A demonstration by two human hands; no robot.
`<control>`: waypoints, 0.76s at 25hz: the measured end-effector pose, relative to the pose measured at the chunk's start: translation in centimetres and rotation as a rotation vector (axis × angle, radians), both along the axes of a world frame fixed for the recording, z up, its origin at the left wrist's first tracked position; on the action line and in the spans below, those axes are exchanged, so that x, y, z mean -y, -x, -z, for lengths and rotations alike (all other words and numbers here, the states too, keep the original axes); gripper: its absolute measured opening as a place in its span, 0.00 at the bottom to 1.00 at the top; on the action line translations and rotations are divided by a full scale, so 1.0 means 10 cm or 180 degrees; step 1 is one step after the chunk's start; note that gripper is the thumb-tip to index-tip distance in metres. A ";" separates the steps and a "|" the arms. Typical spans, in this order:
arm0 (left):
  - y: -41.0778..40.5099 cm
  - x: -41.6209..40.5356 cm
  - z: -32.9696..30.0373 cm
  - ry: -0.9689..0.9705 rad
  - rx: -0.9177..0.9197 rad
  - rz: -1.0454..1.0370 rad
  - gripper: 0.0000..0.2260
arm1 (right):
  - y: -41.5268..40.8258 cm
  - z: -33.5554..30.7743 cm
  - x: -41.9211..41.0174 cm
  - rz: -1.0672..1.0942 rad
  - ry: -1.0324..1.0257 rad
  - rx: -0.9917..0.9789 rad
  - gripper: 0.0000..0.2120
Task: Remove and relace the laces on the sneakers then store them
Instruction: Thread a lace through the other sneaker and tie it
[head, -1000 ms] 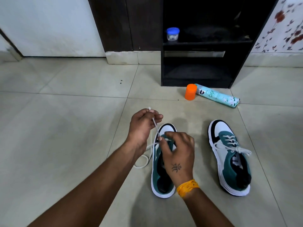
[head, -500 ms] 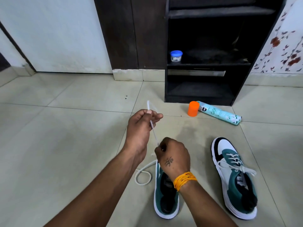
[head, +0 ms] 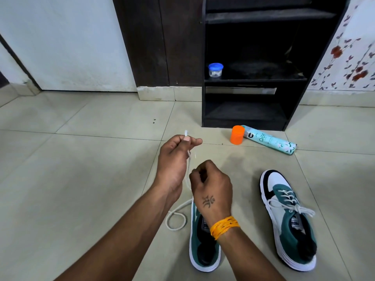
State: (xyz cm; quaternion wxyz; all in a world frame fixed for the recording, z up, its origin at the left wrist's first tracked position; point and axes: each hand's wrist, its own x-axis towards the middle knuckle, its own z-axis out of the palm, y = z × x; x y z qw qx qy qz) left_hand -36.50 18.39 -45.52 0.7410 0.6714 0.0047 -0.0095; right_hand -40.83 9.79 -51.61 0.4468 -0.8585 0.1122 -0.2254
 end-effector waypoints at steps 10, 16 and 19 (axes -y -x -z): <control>0.02 -0.01 0.00 0.0221 -0.0185 -0.0007 0.09 | -0.02 0.00 0.00 -0.0071 0.0191 -0.0027 0.06; 0.07 0.06 0.03 0.0295 -0.0352 0.0117 0.10 | -0.16 -0.15 -0.07 -0.0084 0.0120 0.0194 0.06; 0.01 0.00 0.03 0.0191 -0.0245 0.0058 0.09 | -0.06 0.04 -0.05 -0.0141 0.0235 -0.0361 0.07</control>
